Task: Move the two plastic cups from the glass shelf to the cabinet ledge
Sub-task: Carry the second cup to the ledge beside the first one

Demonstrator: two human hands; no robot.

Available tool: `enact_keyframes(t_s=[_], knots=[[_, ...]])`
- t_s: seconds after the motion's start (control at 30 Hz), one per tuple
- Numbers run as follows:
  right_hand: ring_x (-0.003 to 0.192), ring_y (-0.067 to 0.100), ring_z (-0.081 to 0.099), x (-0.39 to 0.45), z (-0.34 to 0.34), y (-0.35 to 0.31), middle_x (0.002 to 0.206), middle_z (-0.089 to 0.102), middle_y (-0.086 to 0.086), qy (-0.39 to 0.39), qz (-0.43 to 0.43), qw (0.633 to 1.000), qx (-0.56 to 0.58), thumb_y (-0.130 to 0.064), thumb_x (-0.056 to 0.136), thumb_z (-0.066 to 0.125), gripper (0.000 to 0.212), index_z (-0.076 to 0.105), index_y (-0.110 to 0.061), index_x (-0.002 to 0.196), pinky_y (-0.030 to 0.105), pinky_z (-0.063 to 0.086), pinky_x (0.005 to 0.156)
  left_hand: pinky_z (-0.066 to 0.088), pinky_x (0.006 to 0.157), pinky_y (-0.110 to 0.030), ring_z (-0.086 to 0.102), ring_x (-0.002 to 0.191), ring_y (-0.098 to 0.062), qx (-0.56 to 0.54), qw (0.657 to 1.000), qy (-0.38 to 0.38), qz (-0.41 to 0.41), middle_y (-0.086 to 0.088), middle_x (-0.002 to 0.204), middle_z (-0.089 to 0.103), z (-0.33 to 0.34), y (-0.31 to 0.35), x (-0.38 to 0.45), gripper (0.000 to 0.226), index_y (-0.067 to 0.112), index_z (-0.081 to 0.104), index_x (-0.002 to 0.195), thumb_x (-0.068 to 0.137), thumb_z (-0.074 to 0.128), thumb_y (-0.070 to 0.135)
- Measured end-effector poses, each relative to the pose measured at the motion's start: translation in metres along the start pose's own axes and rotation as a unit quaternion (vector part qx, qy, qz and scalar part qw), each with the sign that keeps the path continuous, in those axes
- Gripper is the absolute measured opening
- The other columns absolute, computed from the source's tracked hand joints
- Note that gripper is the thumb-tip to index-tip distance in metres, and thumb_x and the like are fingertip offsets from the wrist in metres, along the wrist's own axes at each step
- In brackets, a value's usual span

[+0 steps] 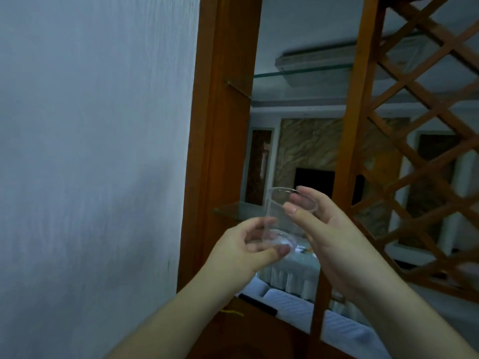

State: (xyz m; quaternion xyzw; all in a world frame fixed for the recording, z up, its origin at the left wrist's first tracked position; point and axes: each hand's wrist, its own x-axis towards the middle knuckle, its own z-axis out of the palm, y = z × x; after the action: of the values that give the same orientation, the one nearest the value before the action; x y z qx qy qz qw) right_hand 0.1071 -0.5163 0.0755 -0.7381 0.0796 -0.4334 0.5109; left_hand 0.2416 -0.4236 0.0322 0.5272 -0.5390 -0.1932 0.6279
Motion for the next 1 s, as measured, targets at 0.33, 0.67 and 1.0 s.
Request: enact_keyframes(t_s=[0.33,0.67,1.0], knots=[[0.113,-0.008,0.054,-0.095,-0.025,-0.001,0.128,0.057,-0.017,0.088,0.056,0.991,-0.081,-0.053,0.065,0.075,0.078,0.046,-0.035,0.135,0.018,0.049,0.085,0.051,0.065,-0.009,0.071,0.093,-0.005,-0.096,0.988,-0.093,-0.071,-0.007,0.114,0.069,0.051,-0.016,-0.047,0.057,0.035,0.061,0.118,0.067,0.084,0.023],[0.115,-0.003,0.054,-0.204,-0.096,-0.020,0.124,0.059,-0.016,0.189,0.096,0.964,-0.164,-0.062,0.066,0.074,0.077,0.045,-0.043,0.134,0.027,0.044,0.092,0.058,0.083,-0.030,0.071,0.104,-0.027,-0.266,0.926,-0.211,-0.166,-0.012,0.114,0.073,0.159,-0.024,-0.087,0.037,0.026,0.068,0.119,0.089,0.059,0.046],[0.112,-0.006,0.054,-0.343,-0.185,-0.072,0.126,0.055,-0.016,0.262,0.128,0.931,-0.220,-0.057,0.070,0.070,0.075,0.040,-0.043,0.137,0.020,0.048,0.089,0.059,0.073,-0.028,0.073,0.095,-0.028,-0.322,0.876,-0.283,-0.221,-0.019,0.106,0.075,0.314,0.015,-0.157,0.028,0.023,0.076,0.105,0.097,0.053,0.036]])
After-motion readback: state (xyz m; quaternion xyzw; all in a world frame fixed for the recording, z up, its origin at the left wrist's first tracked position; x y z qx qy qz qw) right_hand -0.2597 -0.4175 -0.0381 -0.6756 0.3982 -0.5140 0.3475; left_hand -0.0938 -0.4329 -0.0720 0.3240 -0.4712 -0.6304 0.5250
